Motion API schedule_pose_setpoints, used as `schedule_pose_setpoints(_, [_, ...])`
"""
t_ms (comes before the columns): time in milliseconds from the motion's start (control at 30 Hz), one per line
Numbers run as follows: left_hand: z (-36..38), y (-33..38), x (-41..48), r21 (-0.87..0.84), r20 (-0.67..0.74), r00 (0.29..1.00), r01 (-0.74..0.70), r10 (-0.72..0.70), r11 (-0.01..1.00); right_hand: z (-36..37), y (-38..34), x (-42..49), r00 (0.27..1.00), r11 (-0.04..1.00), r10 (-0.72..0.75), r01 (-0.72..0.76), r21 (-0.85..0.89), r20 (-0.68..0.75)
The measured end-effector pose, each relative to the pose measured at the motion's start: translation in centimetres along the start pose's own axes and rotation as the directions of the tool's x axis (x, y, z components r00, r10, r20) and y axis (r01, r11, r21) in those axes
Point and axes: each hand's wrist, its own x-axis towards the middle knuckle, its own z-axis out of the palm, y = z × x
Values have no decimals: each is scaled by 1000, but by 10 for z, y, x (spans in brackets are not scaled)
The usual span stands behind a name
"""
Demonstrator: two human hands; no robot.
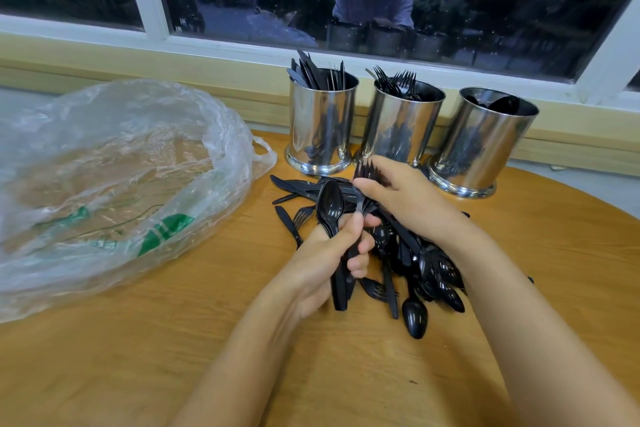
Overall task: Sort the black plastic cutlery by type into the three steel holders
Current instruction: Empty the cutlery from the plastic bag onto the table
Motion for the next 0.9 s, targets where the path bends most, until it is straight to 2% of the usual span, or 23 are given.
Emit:
schedule_pose_setpoints(133, [-3, 0, -1, 98, -42, 997, -62, 66, 993, -2, 2, 1, 998, 997, 9, -5, 73, -59])
schedule_pose_setpoints(200, [-3, 1, -2, 214, -61, 992, -93, 108, 972, -1, 1, 2, 995, 998, -62, 63, 15, -82])
schedule_pose_setpoints(267, [-3, 3, -2, 254, -79, 987, -114, 138, 960, 0, -4, 2, 987, 991, -133, 130, -45, -92])
schedule_pose_setpoints(333, [-4, 5, -3, 235, -72, 988, -115, 135, 965, 2, -10, 2, 979, 984, -176, 170, -59, -107])
schedule_pose_setpoints(433, [-9, 9, -3, 172, -75, 986, -132, 147, 976, 9, -13, 3, 978, 985, -156, 165, 53, -140])
schedule_pose_setpoints(533, [-23, 18, -1, 47, -281, 941, -181, 187, 982, 13, -2, 8, 980, 983, -79, 107, 151, -184])
schedule_pose_setpoints(633, [-45, 25, 1, 11, -492, 835, -276, 245, 961, 23, 12, 17, 986, 999, -44, 45, 8, -162])
schedule_pose_setpoints(700, [-55, 26, 3, 0, -557, 786, -324, 269, 946, 35, 17, 24, 996, 994, -48, 40, -98, -74])
schedule_pose_setpoints(900, [-58, 20, 6, -38, -563, 787, -329, 252, 944, 74, 20, 54, 979, 912, -118, 174, -371, 168])
